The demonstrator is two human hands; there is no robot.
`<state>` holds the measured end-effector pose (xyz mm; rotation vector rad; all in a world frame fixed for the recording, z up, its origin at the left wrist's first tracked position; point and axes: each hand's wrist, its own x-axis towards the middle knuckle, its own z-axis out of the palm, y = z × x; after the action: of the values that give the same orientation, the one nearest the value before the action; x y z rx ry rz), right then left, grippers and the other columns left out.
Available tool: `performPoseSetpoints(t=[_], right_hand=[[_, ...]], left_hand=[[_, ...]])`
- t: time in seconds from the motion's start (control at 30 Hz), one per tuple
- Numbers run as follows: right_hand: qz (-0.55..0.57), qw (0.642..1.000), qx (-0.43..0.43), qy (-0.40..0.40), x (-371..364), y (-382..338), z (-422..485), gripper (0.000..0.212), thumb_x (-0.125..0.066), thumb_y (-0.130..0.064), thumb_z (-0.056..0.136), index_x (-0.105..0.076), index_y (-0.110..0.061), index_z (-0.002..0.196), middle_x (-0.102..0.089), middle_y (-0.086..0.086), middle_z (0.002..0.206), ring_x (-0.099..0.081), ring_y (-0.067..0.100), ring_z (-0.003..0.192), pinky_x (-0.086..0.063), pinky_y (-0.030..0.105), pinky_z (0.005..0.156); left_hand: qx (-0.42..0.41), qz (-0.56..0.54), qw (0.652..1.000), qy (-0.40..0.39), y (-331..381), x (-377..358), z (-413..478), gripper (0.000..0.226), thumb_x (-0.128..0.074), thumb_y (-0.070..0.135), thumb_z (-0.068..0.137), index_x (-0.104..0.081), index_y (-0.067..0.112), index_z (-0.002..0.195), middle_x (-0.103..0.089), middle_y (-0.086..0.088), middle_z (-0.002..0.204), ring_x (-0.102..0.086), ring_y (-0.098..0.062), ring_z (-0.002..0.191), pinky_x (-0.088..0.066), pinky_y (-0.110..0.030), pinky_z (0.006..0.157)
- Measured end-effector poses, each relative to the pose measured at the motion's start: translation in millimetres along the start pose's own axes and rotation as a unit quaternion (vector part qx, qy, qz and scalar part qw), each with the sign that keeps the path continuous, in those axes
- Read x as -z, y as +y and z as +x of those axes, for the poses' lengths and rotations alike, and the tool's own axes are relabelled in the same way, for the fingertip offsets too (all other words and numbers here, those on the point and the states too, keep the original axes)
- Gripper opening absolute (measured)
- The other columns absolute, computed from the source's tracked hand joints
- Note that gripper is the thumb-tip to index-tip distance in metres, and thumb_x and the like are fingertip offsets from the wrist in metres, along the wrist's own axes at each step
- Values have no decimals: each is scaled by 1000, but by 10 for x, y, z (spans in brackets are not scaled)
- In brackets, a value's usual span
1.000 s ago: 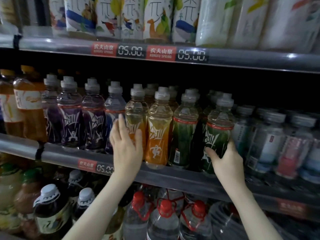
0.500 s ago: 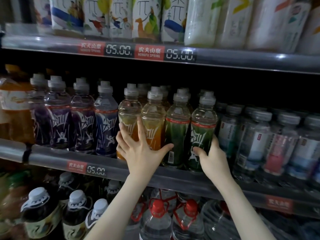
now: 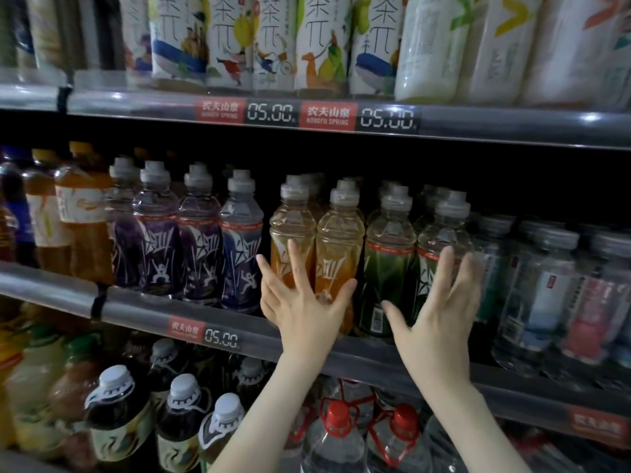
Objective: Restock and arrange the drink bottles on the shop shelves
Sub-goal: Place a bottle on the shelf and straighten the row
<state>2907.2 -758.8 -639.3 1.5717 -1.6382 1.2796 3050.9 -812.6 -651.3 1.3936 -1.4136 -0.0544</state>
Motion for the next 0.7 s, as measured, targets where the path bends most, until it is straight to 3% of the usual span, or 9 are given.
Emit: performPoseSetpoints(t=[0.07,0.17,0.4,0.53,0.6,0.7], right_hand=[[-45,997,64,-2,-77,-96,-18,113,-75,-44,73,-1,-19,154,-6,24,156,-6,41,144,-8,61,110],[-92,991,98,-24,-212,-108,-7,110,-74,-52,69,-11,-23,154,-7,19,157,-4,39,144,-5,69,103],[-90,992,86,-33,-319,20,-68,109,-80,-31,71,-10,-23,154,-8,17,157,-3,36,145,-3,73,102],[-43,990,135,-9,-289,-134,-145,88,-72,-28,79,-21,-18,151,-15,22,155,-11,40,144,-6,68,108],[-3,987,159,11,-310,-272,-218,70,-65,-22,86,-31,-12,147,-25,22,150,-24,38,140,-17,63,112],[45,989,140,26,-398,-498,-264,53,-62,-13,89,-44,-5,137,-42,19,139,-39,31,129,-35,47,107]], left_hand=[[-9,-15,1000,-1,-45,37,46,100,-31,85,70,27,45,141,1,-26,155,-13,-44,139,-18,-56,110],[-42,-12,999,6,-76,59,55,97,-39,77,75,21,43,144,-17,-32,149,-23,-47,135,-26,-57,106],[-78,49,994,53,-143,-13,-22,84,-46,65,85,-6,34,151,-31,-30,138,-36,-49,122,-37,-60,94],[-84,41,994,57,-179,-66,-61,81,-45,61,88,-7,28,152,-25,-29,144,-32,-47,126,-35,-59,99],[-97,41,992,65,-213,-69,-60,78,-45,57,90,-11,24,152,-26,-28,145,-34,-45,126,-36,-57,99],[-121,21,990,71,-294,-17,-30,69,-49,48,91,-21,21,149,-32,-26,143,-34,-38,125,-37,-53,100]])
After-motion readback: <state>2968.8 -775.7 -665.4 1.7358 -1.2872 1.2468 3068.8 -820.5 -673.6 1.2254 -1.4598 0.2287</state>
